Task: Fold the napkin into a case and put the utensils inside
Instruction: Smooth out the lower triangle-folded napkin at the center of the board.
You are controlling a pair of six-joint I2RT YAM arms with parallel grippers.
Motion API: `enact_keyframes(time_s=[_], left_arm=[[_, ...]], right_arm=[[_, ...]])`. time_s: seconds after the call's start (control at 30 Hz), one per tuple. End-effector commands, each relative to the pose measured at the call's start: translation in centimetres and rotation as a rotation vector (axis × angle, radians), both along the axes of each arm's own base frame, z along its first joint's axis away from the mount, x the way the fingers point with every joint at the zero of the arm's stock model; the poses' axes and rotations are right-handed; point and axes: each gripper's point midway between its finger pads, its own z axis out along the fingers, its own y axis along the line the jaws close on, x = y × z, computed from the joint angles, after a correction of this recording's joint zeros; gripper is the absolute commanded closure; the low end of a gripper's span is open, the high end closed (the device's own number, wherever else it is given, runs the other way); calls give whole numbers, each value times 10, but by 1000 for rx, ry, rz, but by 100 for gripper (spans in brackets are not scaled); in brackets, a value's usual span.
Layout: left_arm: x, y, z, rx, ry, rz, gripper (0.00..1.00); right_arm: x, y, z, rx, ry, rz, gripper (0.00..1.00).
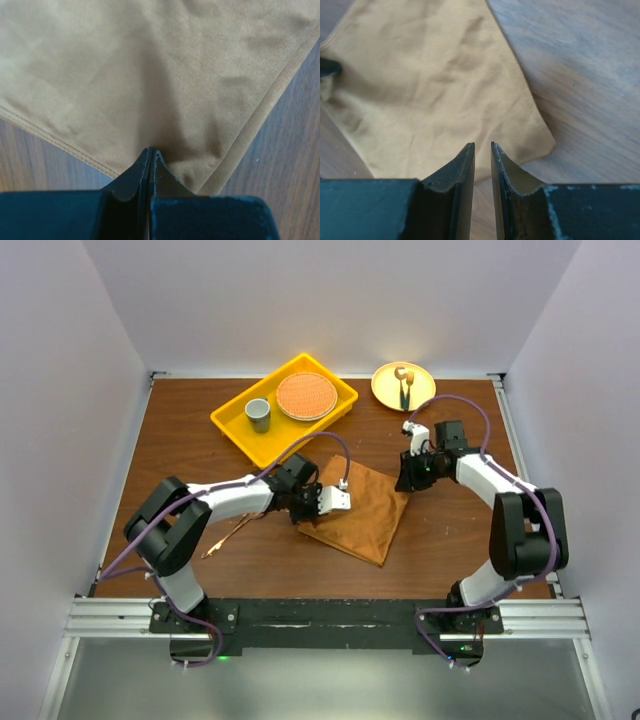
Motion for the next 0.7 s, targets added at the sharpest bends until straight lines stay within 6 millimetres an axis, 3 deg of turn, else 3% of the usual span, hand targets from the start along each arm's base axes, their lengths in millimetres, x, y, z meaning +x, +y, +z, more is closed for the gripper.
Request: enact_keyframes(time_s=[0.0,0.17,0.33,0.37,0.4,0.47,0.63,0.67], left_arm=[[-21,8,-18,88,5,-62,100],[-43,12,-25,113,31,-72,100],[-56,12,-17,104,21,-74,100],[-57,11,-14,97,18,-72,95],[-54,9,-5,72,7,-52,89],[-53,1,8,28,7,-43,86],[-58,-14,49,-86,13,-49,84],[-59,-13,51,-88,18,-51,83]], right_arm=[[13,2,-21,19,42,-84,76],[5,-4,-52,-25,135,-96,77],[6,-5,-55,-41,174,-90,77],[6,-5,-54,-39,179,-84,76],[5,-3,-51,-32,183,-74,76],[7,0,-41,-16,157,-46,75],[13,18,3,85,126,35,66],[13,20,7,93,124,48,61]])
